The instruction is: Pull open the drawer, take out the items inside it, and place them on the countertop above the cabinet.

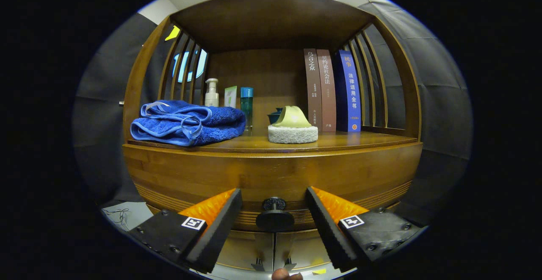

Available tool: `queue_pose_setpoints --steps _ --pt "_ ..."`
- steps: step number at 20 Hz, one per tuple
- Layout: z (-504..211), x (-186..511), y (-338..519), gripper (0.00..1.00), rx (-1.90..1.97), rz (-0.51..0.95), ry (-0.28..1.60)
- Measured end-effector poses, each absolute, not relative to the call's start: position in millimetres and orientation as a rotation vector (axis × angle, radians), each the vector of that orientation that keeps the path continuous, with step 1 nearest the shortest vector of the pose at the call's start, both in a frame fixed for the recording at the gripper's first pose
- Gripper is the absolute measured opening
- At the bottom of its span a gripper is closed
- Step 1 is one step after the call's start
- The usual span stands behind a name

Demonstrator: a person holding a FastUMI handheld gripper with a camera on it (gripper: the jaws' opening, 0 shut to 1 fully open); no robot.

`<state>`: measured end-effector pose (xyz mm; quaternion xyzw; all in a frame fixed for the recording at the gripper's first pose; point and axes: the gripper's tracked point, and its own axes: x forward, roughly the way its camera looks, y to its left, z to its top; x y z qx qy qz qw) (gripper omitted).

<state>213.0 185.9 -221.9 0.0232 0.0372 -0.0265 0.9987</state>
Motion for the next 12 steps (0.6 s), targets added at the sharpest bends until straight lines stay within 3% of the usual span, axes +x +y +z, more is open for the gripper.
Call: queue_pose_setpoints --steps 12 --pt "-220.7 180.7 178.3 1.0 0.025 -0.077 0.093"
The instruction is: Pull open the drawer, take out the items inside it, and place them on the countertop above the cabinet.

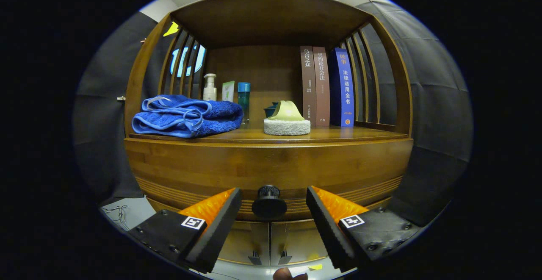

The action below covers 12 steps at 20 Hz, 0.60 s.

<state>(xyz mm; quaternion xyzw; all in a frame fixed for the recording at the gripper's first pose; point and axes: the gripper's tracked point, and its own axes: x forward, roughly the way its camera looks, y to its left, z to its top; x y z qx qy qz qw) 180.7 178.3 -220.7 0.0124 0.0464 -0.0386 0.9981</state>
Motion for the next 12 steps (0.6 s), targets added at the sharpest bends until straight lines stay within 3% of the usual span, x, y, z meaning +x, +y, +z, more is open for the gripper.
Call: queue_pose_setpoints --steps 12 --pt "-95.7 89.9 155.4 0.99 0.019 -0.101 -0.021"
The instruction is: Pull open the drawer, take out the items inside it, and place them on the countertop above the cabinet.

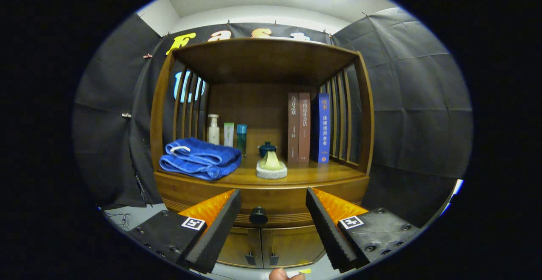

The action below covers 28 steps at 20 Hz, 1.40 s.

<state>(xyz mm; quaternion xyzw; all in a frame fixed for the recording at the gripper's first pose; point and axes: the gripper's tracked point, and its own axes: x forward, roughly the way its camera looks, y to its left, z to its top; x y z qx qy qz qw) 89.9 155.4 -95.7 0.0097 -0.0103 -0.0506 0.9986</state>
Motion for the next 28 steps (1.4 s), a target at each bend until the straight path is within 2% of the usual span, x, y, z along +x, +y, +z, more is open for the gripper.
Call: queue_pose_setpoints --steps 15,28 --pt "-6.0 15.1 117.6 0.99 0.003 -0.087 -0.073" --pt "-5.4 12.6 118.7 0.99 -0.049 -0.087 -0.063"
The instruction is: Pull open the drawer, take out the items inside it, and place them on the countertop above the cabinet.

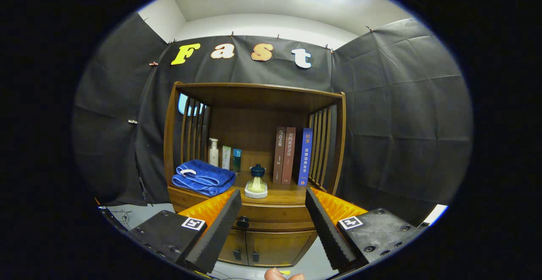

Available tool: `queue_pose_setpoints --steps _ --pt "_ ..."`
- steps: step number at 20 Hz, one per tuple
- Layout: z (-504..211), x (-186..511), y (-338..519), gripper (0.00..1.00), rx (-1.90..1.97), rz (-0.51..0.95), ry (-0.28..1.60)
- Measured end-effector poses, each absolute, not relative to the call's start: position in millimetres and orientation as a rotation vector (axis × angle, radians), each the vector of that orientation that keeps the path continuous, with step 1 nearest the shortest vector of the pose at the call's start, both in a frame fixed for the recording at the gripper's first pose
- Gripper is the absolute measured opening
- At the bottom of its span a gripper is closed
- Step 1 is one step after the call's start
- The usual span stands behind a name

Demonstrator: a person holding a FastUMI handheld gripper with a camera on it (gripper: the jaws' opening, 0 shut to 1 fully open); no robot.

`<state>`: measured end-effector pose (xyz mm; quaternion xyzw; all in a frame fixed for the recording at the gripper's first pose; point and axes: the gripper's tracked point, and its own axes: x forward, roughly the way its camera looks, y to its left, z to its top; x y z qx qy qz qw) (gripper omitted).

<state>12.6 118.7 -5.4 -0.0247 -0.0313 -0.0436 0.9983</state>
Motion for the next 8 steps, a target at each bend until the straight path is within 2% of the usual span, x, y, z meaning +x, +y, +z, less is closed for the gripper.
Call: queue_pose_setpoints --steps 8 --pt "-9.1 13.0 116.6 0.98 -0.053 -0.099 -0.064"
